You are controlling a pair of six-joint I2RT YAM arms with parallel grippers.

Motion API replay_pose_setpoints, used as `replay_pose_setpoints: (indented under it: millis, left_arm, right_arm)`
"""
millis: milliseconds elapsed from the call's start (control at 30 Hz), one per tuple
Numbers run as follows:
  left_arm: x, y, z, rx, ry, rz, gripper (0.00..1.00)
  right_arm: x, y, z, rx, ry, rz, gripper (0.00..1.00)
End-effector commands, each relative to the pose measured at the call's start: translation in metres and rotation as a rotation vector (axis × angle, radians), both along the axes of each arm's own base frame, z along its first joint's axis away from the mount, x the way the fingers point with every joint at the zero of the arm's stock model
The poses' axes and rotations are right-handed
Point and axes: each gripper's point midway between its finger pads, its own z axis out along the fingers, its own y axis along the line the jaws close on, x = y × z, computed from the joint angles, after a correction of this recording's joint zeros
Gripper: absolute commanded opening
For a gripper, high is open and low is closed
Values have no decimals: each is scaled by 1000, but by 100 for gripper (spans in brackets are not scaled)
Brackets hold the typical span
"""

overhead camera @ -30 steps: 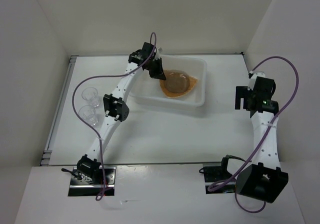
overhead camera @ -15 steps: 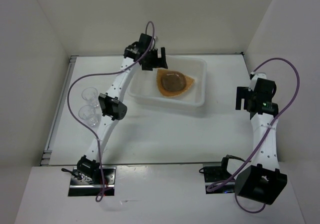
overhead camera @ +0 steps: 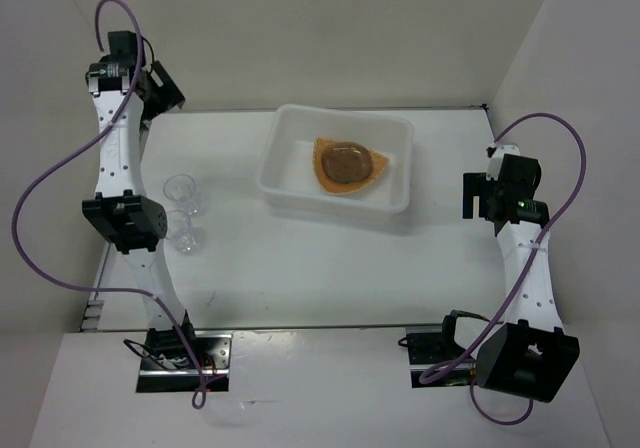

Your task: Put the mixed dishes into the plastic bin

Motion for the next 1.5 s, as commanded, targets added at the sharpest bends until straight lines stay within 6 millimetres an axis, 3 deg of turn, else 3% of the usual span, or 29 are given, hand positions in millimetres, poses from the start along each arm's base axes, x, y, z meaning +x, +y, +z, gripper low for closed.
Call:
replay_pose_setpoints:
  millis: [0,67,100,133,167,200,333,567,767,833,867,933,1033,1067,1200,1233,1300,1333,1433,1467]
  left_arm:
    - [-18,5,-56,-25,186,48,100]
    - [-17,10,-81,-29,201,48,100]
    - [-26,15,-69,-30,148,58,100]
    - [-30,23,-103,-58,171,57,100]
    - [-35,24,-108,-80,156,53,100]
    - [-44,25,-101,-90,120,52,100]
    - [-70,36,-145,-89,223,73,100]
    - [-97,46,-183,-86,294,80,100]
    - [-96,43,-205,-91,306,42,100]
    - [-93,43,-216,-96,315,27,93]
    - [-89,44,-211,-92,303,27,93]
    - [-88,44,-223,-94,327,19,92]
    - [-85,42,-231,-108,341,1,76]
    - [-83,43,-230,-99,331,-7,63]
    - [-82,42,-230,-106,329,-12,37]
    - [-82,42,-230,-106,329,-12,25]
    - [-81,42,-223,-102,318,-12,12]
    - [-79,44,-214,-95,295,3,0]
    - [-71,55,-168,-55,187,79,0]
    - [-70,57,-138,-34,115,105,0]
  right_arm:
    - [11,0,10,-17,-64,7,96]
    - [10,-2,11,-23,-62,0,96]
    - [9,-2,13,-26,-71,0,96]
    - [9,-2,13,-26,-71,0,96]
    - [9,-1,13,-19,-74,-6,96]
    - [9,-1,13,-19,-74,-6,96]
    - [10,-1,13,-26,-72,-5,96]
    - [11,-1,15,-28,-81,-5,96]
    - [10,-1,11,-26,-72,-5,96]
    - [10,-1,11,-26,-72,-5,96]
    - [10,-1,11,-26,-72,-5,96]
    - [10,-1,11,-26,-72,-5,96]
    - [10,-1,11,-26,-72,-5,96]
    - [10,-1,11,-26,-72,-5,96]
    - [10,-1,11,-26,-72,-5,96]
    - [10,-1,11,-26,-72,-5,96]
    - [10,-1,11,-26,-72,-5,96]
    - [10,-1,11,-26,-72,-5,96]
    - [10,-1,11,-26,-72,-5,96]
    - [10,-1,11,-26,-72,-5,96]
